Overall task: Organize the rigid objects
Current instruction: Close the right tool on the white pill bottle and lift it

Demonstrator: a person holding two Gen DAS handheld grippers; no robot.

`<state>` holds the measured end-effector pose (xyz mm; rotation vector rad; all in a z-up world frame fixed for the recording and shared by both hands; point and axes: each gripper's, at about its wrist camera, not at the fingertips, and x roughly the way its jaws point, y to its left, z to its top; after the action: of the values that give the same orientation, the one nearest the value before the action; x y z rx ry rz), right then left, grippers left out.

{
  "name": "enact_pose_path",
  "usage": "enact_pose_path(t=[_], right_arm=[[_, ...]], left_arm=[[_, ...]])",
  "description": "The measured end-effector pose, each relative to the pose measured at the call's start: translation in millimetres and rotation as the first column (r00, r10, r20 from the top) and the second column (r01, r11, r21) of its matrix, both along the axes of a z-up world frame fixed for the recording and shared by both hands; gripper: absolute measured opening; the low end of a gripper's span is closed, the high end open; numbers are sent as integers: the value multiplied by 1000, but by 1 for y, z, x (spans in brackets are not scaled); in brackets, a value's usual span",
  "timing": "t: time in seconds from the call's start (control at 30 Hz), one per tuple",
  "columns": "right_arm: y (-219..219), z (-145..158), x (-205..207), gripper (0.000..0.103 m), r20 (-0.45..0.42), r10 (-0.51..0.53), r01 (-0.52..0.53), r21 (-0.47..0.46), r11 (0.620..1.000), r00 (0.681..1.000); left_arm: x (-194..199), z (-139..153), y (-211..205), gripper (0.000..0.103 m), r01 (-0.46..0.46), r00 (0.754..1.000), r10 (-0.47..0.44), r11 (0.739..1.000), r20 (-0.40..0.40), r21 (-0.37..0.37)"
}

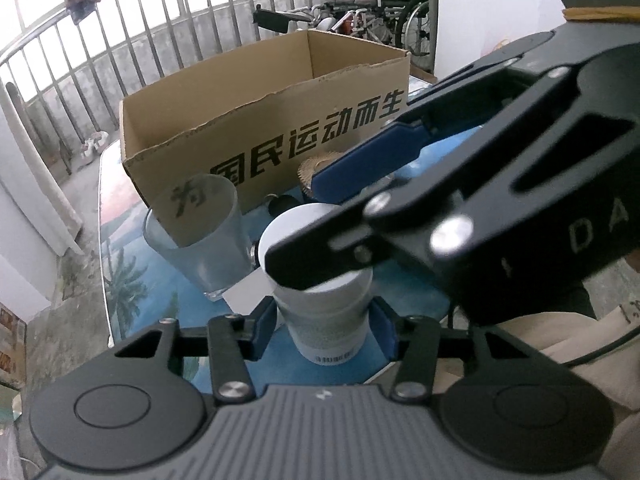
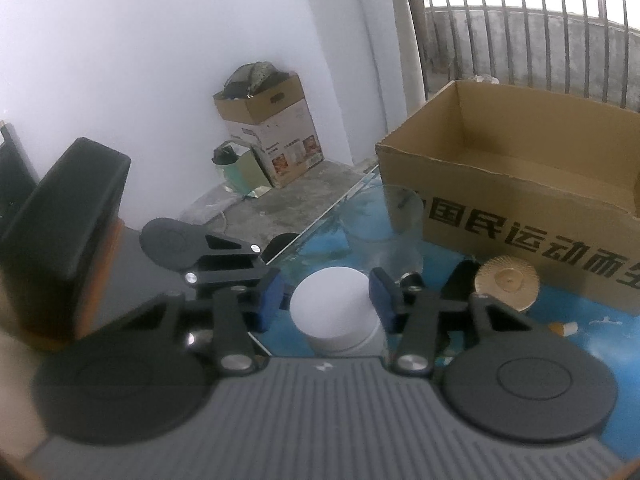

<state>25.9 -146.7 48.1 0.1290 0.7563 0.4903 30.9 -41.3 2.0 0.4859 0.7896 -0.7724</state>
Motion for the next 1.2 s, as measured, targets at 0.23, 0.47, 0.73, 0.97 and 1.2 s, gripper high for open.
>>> enact_pose_path(t=[0.23,0.47,0.73,0.97,1.2], right_arm=[[3,-10,5,59,-23,0,-1,-8,1000,1000],[0,-11,9,40,-38,-12,12,-9,1000,999],[4,-12,13,52,-60,8,-10,-18,1000,998],[15,-17,13,60,-64,41,-46,-76,996,997],[12,-17,12,53,-55,37,-41,-87,995,998]], left_arm=[[2,-2,1,53,9,1000,-9,1000,1,-13],[5,-7,-3,55,20,1000,-20,1000,-4,-5],[10,-12,-4,55,38,999,-38,999,-15,-13],[9,-13,-3,55,47,999,-47,999,-6,-25],[7,-12,-3,55,49,999,-49,998,7,-29]])
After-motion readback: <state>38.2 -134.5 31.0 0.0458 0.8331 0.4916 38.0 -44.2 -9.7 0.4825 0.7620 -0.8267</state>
